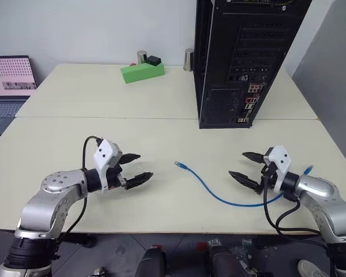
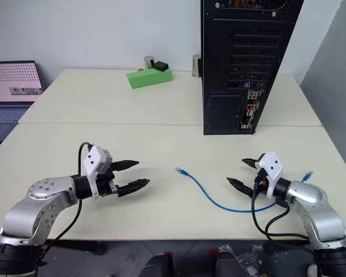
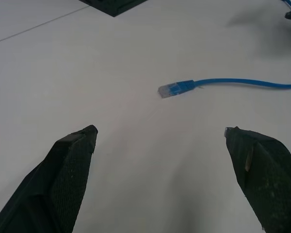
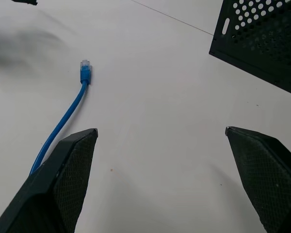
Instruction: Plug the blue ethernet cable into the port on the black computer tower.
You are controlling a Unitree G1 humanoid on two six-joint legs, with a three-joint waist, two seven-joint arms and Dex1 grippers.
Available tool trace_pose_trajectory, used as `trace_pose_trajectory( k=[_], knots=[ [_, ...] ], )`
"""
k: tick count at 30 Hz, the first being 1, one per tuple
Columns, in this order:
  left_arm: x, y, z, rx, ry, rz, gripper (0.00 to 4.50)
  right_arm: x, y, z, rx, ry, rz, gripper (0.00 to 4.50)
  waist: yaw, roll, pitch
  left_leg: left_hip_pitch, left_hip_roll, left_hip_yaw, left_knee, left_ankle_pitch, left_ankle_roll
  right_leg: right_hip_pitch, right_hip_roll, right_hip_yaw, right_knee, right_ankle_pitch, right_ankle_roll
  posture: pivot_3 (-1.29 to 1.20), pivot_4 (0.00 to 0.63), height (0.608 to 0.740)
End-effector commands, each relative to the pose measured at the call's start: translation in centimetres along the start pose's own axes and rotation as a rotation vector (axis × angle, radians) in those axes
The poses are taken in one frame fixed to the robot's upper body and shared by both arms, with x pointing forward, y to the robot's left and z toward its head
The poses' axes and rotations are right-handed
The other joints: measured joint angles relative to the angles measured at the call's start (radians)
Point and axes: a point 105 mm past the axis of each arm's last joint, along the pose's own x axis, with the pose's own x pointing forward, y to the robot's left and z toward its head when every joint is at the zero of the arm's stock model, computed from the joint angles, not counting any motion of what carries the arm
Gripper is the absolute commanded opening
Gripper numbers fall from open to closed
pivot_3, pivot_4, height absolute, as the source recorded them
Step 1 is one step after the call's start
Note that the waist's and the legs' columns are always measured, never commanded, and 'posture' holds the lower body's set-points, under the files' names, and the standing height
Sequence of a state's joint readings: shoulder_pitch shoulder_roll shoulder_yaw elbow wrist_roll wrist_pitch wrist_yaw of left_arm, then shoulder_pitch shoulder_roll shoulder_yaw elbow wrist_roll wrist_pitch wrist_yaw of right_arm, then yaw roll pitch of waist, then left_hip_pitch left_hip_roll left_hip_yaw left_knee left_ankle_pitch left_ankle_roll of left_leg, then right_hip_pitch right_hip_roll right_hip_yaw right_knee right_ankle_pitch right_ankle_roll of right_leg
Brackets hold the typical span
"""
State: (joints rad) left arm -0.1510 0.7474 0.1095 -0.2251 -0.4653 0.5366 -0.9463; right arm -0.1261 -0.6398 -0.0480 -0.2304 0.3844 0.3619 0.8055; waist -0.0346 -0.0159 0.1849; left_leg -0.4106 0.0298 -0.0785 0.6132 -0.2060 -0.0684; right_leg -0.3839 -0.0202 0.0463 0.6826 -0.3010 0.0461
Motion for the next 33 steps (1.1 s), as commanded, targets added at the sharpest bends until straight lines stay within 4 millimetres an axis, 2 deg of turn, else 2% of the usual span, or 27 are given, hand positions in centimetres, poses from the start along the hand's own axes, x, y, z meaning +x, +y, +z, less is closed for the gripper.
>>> trace_pose_trajectory(
  k=[1,10,17,20,26,33],
  knots=[
    [-0.2,-0.8,0.5,0.051,0.002,-0.041,4.5,-0.4,-0.1,1.1,-0.037,-0.028,0.0,4.48,0.0,0.0,0.0,0.0,0.0,0.0,0.0,0.0,0.0,0.0,0.0,0.0,0.0,0.0,0.0,0.0,0.15,0.74],
    [-0.3,-1.1,0.1,0.079,0.027,-0.044,4.5,-0.1,0.9,1.2,-0.039,-0.019,0.058,4.48,0.0,0.0,0.0,0.0,0.0,0.0,0.0,0.0,0.0,0.0,0.0,0.0,0.0,0.0,0.0,0.0,0.15,0.74],
    [-0.4,-1.1,-0.5,0.127,0.072,-0.059,4.5,1.7,2.2,1.2,-0.037,-0.014,0.092,4.48,0.0,0.0,0.0,0.0,0.0,0.0,0.0,0.0,0.0,0.0,0.0,0.0,0.0,0.0,0.0,0.0,0.15,0.74],
    [-0.4,-0.9,-1.1,0.181,0.113,-0.071,4.5,4.0,3.7,0.7,-0.054,0.014,0.146,4.48,-0.002,0.0,0.0,0.0,0.0,0.0,0.0,0.0,0.0,0.0,0.0,0.0,0.0,0.0,0.0,0.0,0.15,0.74],
    [-0.5,-0.3,-0.7,0.19,0.096,-0.085,4.5,8.5,5.2,0.4,-0.08,0.034,0.183,4.48,-0.001,0.0,0.0,0.001,0.001,0.0,0.0,0.0,0.0,0.0,0.001,0.0,0.0,0.0,0.0,0.0,0.15,0.74],
    [-0.5,-0.3,-0.2,0.17,0.065,-0.112,4.5,11.7,6.1,-0.7,-0.086,0.078,0.172,4.48,0.0,0.0,0.0,0.0,0.001,0.0,0.0,0.0,0.0,0.0,0.001,0.0,0.0,0.0,0.0,0.0,0.15,0.74]
  ],
)
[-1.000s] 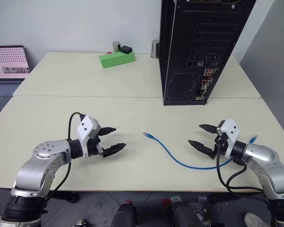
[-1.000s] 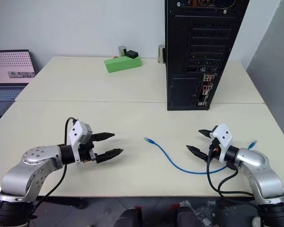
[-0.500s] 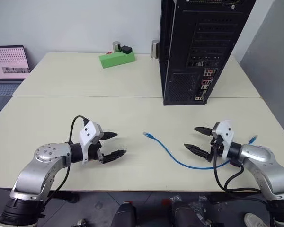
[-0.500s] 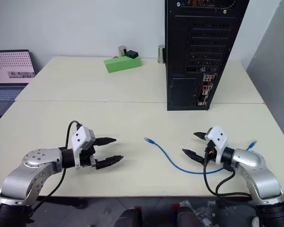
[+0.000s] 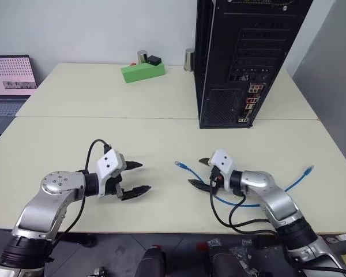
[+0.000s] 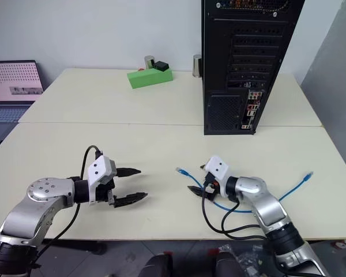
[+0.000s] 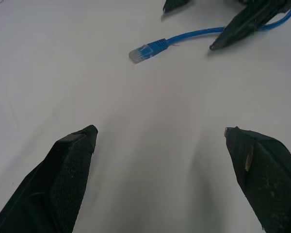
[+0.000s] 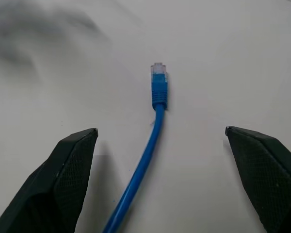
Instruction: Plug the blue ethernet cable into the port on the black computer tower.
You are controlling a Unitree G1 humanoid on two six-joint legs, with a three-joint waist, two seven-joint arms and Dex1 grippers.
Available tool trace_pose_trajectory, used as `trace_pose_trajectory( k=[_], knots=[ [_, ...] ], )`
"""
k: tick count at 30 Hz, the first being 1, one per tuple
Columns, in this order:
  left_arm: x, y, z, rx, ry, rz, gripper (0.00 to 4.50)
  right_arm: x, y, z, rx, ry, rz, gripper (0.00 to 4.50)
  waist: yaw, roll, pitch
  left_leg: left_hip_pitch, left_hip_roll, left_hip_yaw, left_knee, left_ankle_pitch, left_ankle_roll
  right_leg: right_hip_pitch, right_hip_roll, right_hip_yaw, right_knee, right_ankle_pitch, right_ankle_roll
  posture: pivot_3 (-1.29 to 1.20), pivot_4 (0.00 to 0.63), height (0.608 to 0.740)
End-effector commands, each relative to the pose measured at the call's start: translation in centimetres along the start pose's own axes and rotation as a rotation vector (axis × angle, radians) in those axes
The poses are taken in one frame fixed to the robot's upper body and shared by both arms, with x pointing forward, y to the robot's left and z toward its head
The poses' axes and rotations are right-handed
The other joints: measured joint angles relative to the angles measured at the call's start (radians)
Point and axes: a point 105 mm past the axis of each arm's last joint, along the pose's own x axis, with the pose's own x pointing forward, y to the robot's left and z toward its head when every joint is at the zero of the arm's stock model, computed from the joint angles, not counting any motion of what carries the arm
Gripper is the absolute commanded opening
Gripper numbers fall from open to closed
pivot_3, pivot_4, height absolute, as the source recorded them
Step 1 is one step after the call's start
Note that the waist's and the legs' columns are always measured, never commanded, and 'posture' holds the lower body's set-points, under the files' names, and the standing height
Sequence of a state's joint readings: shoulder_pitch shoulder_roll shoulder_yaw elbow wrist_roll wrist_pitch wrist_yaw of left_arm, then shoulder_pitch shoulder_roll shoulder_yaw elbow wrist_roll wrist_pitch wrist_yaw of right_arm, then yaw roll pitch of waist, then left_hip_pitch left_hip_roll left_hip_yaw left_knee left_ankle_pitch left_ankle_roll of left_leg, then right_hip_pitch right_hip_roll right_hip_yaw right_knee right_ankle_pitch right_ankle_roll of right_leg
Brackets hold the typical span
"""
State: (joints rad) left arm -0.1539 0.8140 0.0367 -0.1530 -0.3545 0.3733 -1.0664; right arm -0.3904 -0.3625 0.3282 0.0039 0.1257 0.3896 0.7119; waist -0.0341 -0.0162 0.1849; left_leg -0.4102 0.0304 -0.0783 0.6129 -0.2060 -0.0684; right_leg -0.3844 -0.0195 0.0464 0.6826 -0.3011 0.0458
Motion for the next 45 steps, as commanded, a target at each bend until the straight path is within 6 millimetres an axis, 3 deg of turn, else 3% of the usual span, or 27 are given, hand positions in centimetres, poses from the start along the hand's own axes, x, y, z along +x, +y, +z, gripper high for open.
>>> trace_pose_trajectory(
  k=[1,5,20,28,35,40,45],
  knots=[
    [-0.4,-0.2,1.3,0.022,-0.045,-0.032,4.5,1.2,0.0,0.4,-0.05,0.001,-0.011,4.48,-0.001,0.0,0.0,0.0,0.0,0.0,0.0,0.0,0.0,0.0,0.0,0.0,0.0,0.0,0.0,0.0,0.15,0.74],
    [-0.5,-1.0,1.6,0.021,-0.057,-0.08,4.5,1.8,0.3,0.5,-0.055,0.007,-0.001,3.81,-0.002,0.0,0.0,0.0,0.0,0.0,0.0,0.0,0.0,0.0,0.0,0.0,0.001,0.0,0.0,0.0,0.15,0.74],
    [0.2,-0.5,1.9,0.077,-0.047,-0.104,4.5,2.6,-0.5,1.2,-0.086,0.023,-0.008,0.09,-0.002,0.0,0.0,0.001,0.0,0.0,0.0,0.0,0.0,0.0,0.0,0.0,0.002,0.0,0.0,0.0,0.15,0.74],
    [2.1,-0.4,2.0,0.137,-0.022,-0.184,4.5,0.8,2.2,4.4,-0.187,-0.079,0.179,0.08,0.001,0.0,0.0,0.0,0.0,0.0,0.0,0.0,0.0,0.0,0.0,-0.001,0.001,0.0,0.0,0.0,0.15,0.74],
    [4.7,-0.6,2.8,0.178,-0.042,-0.269,4.5,0.1,3.0,5.0,-0.255,-0.053,0.228,0.08,0.001,0.0,0.0,0.0,0.0,0.0,0.0,0.0,0.0,0.0,0.001,-0.001,0.001,0.0,0.0,0.0,0.15,0.74],
    [5.5,-0.4,3.2,0.204,-0.05,-0.311,4.5,0.1,3.3,5.2,-0.256,-0.053,0.231,0.08,-0.001,0.0,0.0,0.0,0.0,-0.001,0.0,0.0,0.0,0.0,0.001,-0.001,0.001,0.0,0.0,0.0,0.15,0.74],
    [5.7,-0.1,3.2,0.223,-0.05,-0.338,3.62,0.0,3.4,5.4,-0.257,-0.053,0.229,0.07,-0.001,0.0,0.0,0.0,0.0,-0.001,0.0,0.0,0.0,0.0,0.001,-0.001,0.001,0.0,0.0,0.0,0.15,0.74]
  ],
)
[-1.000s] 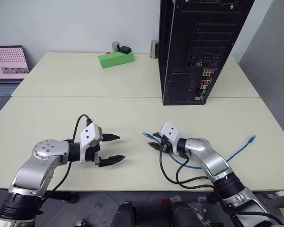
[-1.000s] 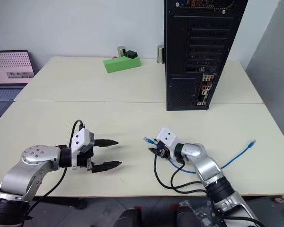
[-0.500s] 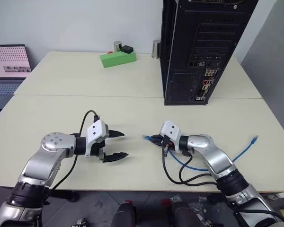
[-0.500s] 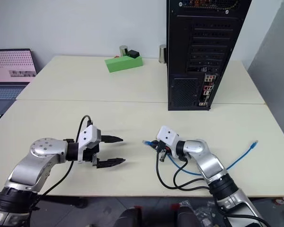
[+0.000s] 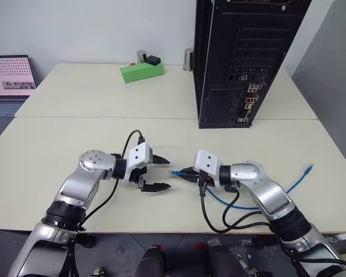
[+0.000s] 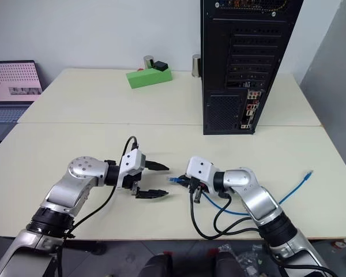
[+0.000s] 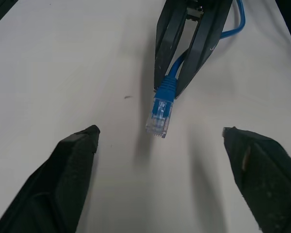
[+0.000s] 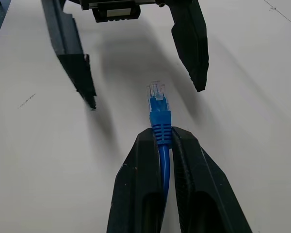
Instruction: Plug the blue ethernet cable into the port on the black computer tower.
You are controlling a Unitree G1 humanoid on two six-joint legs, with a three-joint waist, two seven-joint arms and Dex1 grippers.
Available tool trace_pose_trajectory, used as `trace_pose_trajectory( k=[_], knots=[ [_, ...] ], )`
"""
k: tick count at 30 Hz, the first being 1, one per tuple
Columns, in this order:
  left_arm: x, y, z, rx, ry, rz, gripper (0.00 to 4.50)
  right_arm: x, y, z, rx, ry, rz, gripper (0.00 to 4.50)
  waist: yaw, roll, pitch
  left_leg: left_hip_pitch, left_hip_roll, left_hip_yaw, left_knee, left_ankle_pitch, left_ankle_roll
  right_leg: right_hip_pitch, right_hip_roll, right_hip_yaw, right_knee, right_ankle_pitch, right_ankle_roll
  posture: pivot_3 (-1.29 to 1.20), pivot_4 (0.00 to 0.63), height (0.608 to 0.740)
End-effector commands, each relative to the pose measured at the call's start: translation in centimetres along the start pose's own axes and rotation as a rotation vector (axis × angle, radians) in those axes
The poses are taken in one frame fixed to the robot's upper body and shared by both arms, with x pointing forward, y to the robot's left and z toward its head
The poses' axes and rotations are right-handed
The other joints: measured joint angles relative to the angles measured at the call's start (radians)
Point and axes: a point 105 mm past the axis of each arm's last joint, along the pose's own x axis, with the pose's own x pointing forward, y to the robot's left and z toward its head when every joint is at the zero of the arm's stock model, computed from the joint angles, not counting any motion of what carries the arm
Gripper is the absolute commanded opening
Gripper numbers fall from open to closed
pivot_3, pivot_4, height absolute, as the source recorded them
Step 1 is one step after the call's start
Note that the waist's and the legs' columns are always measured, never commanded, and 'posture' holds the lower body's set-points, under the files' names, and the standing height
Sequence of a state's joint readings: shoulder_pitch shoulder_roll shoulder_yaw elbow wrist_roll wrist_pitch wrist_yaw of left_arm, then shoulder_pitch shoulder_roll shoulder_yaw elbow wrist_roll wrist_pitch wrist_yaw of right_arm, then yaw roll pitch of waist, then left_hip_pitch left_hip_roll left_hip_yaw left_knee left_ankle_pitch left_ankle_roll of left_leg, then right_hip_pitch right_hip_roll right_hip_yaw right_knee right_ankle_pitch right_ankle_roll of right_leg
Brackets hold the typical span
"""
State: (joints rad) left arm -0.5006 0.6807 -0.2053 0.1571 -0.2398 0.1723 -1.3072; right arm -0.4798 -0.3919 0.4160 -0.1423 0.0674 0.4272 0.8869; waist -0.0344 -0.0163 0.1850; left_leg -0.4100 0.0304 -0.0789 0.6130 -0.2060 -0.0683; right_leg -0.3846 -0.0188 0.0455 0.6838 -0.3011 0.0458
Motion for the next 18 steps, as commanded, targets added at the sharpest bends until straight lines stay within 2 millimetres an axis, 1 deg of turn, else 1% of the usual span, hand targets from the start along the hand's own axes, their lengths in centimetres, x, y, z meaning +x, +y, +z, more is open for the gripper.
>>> trace_pose_trajectory(
  k=[1,2,4,6,9,15,17,18],
  knots=[
    [0.1,0.1,0.4,0.041,-0.005,-0.025,3.35,-0.2,0.2,1.4,-0.037,-0.033,0.0,0.07,0.0,0.0,0.0,0.0,0.0,0.0,0.0,0.0,0.0,0.0,0.0,0.0,0.0,0.0,0.0,0.0,0.15,0.74],
    [0.1,0.2,0.4,0.044,-0.004,-0.027,3.21,-0.2,0.2,1.4,-0.037,-0.034,0.0,0.07,0.0,0.0,0.0,0.0,0.0,0.0,0.0,0.0,0.0,0.0,0.0,0.0,0.0,0.0,0.0,0.0,0.15,0.74],
    [0.3,0.2,0.4,0.054,-0.007,-0.032,2.67,-0.3,0.2,1.5,-0.036,-0.036,0.001,0.07,0.0,0.0,0.0,0.0,0.0,0.0,0.0,0.0,0.0,0.0,0.0,0.0,0.0,0.0,0.0,0.0,0.15,0.74],
    [0.6,0.3,0.5,0.064,-0.008,-0.032,2.23,-0.3,0.2,1.6,-0.036,-0.037,0.003,0.07,0.0,0.0,0.0,0.0,0.0,0.0,0.0,0.0,0.0,0.0,0.0,0.0,0.0,0.0,0.0,0.0,0.15,0.74],
    [0.8,0.4,0.4,0.071,-0.013,-0.029,1.73,-0.3,0.3,1.6,-0.037,-0.037,0.007,0.07,0.0,0.0,0.0,0.0,0.0,0.0,0.0,0.0,0.0,0.0,0.0,0.0,0.0,0.0,0.0,0.0,0.15,0.74],
    [1.3,0.5,0.5,0.086,-0.023,-0.03,0.5,-0.2,0.4,1.7,-0.039,-0.036,0.016,0.07,0.0,0.0,0.0,0.0,0.0,0.0,0.0,0.0,0.0,0.0,0.0,0.0,0.0,0.0,0.0,0.0,0.15,0.74],
    [1.3,0.5,0.4,0.093,-0.021,-0.032,0.27,-0.2,0.4,1.8,-0.04,-0.035,0.016,0.07,0.0,0.0,0.0,0.0,0.0,0.0,0.0,0.0,0.0,0.0,0.0,0.0,0.0,0.0,0.0,0.0,0.15,0.74],
    [1.4,0.5,0.3,0.096,-0.02,-0.033,0.26,-0.2,0.5,1.7,-0.041,-0.033,0.017,0.07,0.0,0.0,0.0,0.0,0.0,0.0,0.0,0.0,0.0,0.0,0.0,0.0,0.0,0.0,0.0,0.0,0.15,0.74]
  ],
)
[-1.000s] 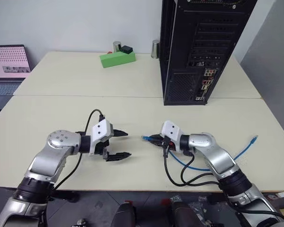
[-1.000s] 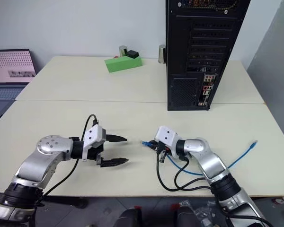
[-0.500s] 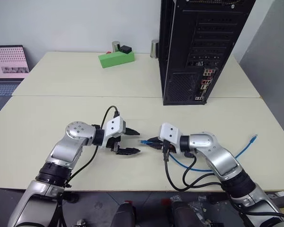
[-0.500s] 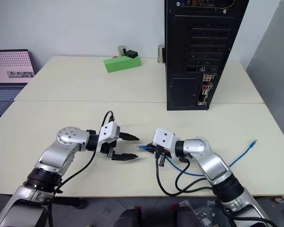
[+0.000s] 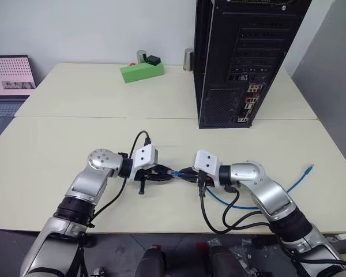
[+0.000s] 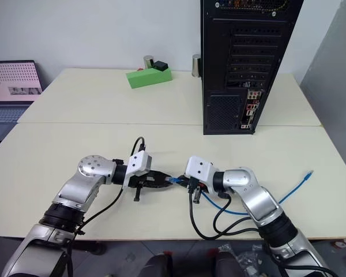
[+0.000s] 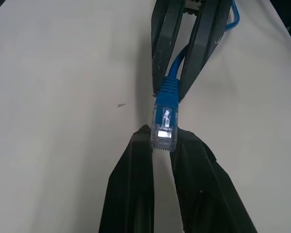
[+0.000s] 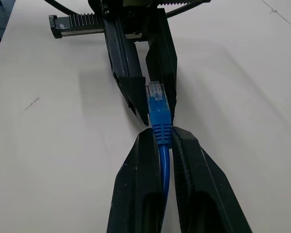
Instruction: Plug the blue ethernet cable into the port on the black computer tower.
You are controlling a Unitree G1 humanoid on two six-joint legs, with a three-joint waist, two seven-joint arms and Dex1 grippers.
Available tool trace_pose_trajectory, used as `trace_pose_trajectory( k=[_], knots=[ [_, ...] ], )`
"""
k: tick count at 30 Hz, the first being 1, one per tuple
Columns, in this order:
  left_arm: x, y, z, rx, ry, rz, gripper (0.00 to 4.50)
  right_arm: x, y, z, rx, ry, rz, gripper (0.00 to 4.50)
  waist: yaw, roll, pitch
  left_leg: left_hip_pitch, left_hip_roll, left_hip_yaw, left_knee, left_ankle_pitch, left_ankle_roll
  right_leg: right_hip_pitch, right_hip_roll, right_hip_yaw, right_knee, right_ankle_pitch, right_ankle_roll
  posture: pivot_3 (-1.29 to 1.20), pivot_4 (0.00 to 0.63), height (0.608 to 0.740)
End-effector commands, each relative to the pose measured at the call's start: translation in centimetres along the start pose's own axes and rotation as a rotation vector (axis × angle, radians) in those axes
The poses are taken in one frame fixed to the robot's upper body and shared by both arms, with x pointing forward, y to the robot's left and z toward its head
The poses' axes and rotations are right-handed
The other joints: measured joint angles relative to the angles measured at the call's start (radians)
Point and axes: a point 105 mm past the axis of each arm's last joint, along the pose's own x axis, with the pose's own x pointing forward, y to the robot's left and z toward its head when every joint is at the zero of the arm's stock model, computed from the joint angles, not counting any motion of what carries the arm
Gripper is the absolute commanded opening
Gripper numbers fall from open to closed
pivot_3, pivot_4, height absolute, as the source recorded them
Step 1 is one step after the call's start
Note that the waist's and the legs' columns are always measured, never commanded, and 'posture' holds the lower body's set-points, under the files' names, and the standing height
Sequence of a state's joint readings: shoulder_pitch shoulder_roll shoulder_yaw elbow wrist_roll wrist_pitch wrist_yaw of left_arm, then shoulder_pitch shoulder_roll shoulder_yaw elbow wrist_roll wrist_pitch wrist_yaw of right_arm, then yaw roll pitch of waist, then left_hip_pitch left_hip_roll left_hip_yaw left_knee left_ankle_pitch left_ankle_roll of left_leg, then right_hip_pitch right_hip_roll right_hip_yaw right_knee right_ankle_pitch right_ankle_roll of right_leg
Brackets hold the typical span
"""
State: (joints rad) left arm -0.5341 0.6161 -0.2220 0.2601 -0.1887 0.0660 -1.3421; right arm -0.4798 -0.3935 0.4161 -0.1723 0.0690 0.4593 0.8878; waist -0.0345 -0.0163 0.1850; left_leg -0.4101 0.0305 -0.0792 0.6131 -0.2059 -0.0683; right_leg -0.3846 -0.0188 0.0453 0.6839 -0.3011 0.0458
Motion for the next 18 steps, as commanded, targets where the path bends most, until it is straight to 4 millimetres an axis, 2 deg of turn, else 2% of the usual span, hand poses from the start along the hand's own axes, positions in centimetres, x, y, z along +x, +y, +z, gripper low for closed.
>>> trace_pose_trajectory(
  k=[1,5,7,9,11,15,17,18],
  knots=[
    [0.0,0.4,0.7,0.056,-0.003,0.005,0.25,-0.1,0.3,1.4,-0.044,-0.033,0.016,0.07,0.0,0.0,0.0,0.0,0.0,0.0,0.0,0.0,0.0,0.0,0.0,0.0,0.0,0.0,0.0,0.0,0.15,0.74],
    [0.0,0.1,0.3,0.085,0.006,-0.007,0.25,-0.3,0.5,1.3,-0.032,-0.035,0.038,0.07,0.0,0.0,0.0,0.0,0.0,0.0,0.0,0.0,0.0,0.0,0.0,0.0,0.0,0.0,0.0,0.0,0.15,0.74],
    [0.1,-0.2,0.1,0.103,0.006,-0.024,0.25,-0.5,0.5,1.2,-0.037,-0.029,0.045,0.77,0.0,0.0,0.0,0.0,0.0,0.0,0.0,0.0,0.0,0.0,0.0,0.0,0.0,0.0,0.0,0.0,0.15,0.74],
    [0.2,-0.5,-0.1,0.117,0.006,-0.035,0.25,-0.7,0.5,1.0,-0.047,-0.018,0.053,1.09,0.0,0.0,0.0,0.0,0.0,0.0,0.0,0.0,0.0,0.0,0.0,0.0,0.0,0.0,0.0,0.0,0.15,0.74],
    [0.3,-0.6,-0.2,0.137,0.003,-0.037,0.25,-1.1,0.3,1.0,-0.055,-0.014,0.056,1.59,0.0,0.0,0.0,0.0,0.0,0.0,0.0,0.0,0.0,0.0,0.0,0.0,0.0,0.0,0.0,0.0,0.15,0.74],
    [0.7,-0.6,0.0,0.224,-0.022,-0.024,0.25,-3.8,-0.3,0.5,-0.073,0.03,0.064,2.57,0.001,0.0,0.0,0.0,-0.001,0.0,0.0,0.0,0.0,0.0,-0.001,0.0,0.0,0.0,0.0,0.0,0.15,0.74],
    [1.0,-0.5,0.4,0.285,-0.045,0.001,0.25,-4.8,-0.4,0.6,-0.017,0.006,0.053,3.0,0.003,0.0,0.0,-0.001,-0.001,0.0,0.001,0.0,0.0,0.0,-0.001,0.0,-0.001,0.0,0.0,0.0,0.15,0.74],
    [1.1,-0.5,0.6,0.33,-0.064,0.021,0.25,-5.3,-0.5,0.7,0.02,-0.011,0.046,3.36,0.003,0.0,0.0,-0.001,-0.001,-0.001,0.001,0.0,0.0,0.0,-0.001,-0.001,-0.001,0.0,0.0,0.0,0.15,0.74]
  ],
)
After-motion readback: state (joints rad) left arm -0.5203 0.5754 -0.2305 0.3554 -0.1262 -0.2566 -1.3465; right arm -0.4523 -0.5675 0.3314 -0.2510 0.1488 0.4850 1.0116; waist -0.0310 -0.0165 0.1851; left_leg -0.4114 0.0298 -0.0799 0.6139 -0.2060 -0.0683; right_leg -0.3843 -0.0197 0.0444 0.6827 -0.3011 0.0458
